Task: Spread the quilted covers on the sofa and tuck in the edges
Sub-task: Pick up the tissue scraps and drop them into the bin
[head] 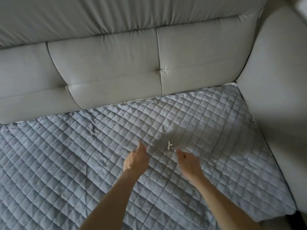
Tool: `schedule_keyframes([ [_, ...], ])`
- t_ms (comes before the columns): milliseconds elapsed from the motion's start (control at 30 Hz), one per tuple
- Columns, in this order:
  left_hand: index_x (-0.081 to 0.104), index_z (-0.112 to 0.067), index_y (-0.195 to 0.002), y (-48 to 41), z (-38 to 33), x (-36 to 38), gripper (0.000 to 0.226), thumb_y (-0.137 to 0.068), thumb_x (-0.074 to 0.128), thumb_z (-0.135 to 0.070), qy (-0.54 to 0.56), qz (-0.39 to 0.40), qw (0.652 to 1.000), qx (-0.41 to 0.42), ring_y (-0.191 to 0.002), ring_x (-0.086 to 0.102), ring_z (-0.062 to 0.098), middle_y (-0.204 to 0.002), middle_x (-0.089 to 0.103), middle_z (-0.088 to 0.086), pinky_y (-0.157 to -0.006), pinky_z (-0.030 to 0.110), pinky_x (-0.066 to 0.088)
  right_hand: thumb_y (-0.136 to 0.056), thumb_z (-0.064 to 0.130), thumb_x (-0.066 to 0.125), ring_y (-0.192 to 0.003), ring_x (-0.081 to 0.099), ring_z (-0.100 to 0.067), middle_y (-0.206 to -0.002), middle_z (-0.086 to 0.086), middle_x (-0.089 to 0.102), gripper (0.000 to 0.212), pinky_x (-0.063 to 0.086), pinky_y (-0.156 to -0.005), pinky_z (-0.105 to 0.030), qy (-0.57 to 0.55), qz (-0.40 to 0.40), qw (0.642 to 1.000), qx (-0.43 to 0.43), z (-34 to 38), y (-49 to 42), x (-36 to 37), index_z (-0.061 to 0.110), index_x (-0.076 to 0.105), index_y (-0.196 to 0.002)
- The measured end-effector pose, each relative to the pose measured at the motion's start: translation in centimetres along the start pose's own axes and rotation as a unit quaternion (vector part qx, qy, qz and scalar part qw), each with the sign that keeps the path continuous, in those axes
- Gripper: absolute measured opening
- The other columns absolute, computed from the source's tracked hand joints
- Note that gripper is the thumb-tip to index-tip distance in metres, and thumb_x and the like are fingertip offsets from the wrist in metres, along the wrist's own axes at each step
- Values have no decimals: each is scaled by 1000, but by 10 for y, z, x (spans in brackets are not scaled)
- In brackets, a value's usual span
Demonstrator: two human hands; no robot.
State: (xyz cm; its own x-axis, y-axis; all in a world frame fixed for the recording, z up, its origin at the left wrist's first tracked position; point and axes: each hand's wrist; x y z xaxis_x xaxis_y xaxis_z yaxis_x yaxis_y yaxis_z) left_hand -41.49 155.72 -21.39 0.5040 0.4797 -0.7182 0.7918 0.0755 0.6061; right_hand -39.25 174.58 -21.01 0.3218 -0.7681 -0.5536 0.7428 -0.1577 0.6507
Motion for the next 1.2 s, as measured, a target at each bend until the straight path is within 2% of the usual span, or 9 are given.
schedule_keyframes([
  [167, 20, -35, -140, 0, 5, 29, 53, -95, 31, -9, 42, -31, 999, 13, -90, 64, 31, -117, 64, 10, -71, 43, 49, -106, 25, 30, -82, 61, -29, -81, -4, 57, 35, 30, -64, -28, 98, -66, 991, -69, -9, -22, 10, 5, 54, -92],
  [333, 10, -33, -148, -9, 5, 40, 63, -94, 32, -9, -4, -16, 1000, 3, -99, 64, 33, -117, 64, 11, -84, 47, 50, -101, 49, 35, -88, 64, -32, -102, -14, 57, 52, 47, -69, -36, 220, -68, 967, -107, 4, -44, 26, 0, 46, -112],
  [433, 14, -40, -146, -4, 14, 31, 52, -101, 30, -19, 20, 8, 1000, -3, -87, 63, 29, -105, 66, 12, -72, 44, 49, -103, 20, 36, -103, 65, -34, -117, -17, 60, 30, 50, -79, -38, 339, -7, 934, -113, 11, -45, 29, 0, 42, -126],
  [500, 32, -31, -141, 7, 23, 15, 37, -104, 30, -33, 65, -12, 998, -10, -77, 62, 29, -93, 67, 15, -64, 40, 47, -99, 8, 37, -111, 61, -34, -121, -19, 60, 31, 48, -88, -38, 366, 58, 921, -116, 21, -39, 25, -1, 42, -128],
  [633, 61, -13, -91, 52, 45, -56, 42, -104, 31, -39, 100, -71, 990, -65, -73, 61, 28, -84, 67, 10, -65, 42, 51, -102, 15, 33, -119, 56, -31, -131, -20, 56, 40, 44, -93, -33, 345, 113, 923, -123, 73, 8, 17, -2, 36, -138],
  [767, 47, -12, -59, 114, 80, -148, 46, -97, 40, -37, 157, -145, 968, -131, -52, 53, 21, -58, 58, 5, -49, 29, 42, -105, 24, 29, -104, 61, -30, -119, -18, 63, 37, 49, -86, -39, 259, 122, 947, -148, 149, 81, 4, 1, 44, -129],
  [900, 41, -14, -55, 200, 124, -248, 42, -93, 46, -32, 196, -224, 940, -168, -43, 39, 13, -49, 46, -2, -40, 23, 31, -105, 28, 31, -92, 60, -21, -112, -9, 64, 28, 49, -79, -34, 233, 138, 938, -218, 243, 165, -5, 12, 53, -111],
  [1067, 40, -12, -57, 326, 202, -361, 45, -95, 45, -35, 203, -308, 910, -190, -47, 43, 18, -49, 45, -1, -49, 29, 35, -104, 28, 32, -102, 59, -32, -109, -13, 66, 34, 40, -79, -32, 198, 140, 917, -317, 371, 285, 6, 9, 60, -102],
  [1200, 47, -9, -58, 430, 275, -434, 46, -96, 47, -35, 170, -384, 883, -209, -51, 48, 20, -52, 51, 4, -51, 30, 37, -97, 27, 40, -71, 50, -26, -69, -3, 57, 33, 35, -63, -36, 170, 135, 896, -388, 457, 389, 35, 13, 49, -69],
])
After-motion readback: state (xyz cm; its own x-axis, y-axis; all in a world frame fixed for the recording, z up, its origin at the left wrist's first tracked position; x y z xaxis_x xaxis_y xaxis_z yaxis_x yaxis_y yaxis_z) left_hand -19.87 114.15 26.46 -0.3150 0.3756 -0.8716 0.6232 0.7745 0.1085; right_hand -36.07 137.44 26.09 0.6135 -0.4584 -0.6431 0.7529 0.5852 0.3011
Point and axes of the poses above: each hand's wrist, its own y-axis away from the middle knuckle, its own x-axis out of the palm, z = x × y
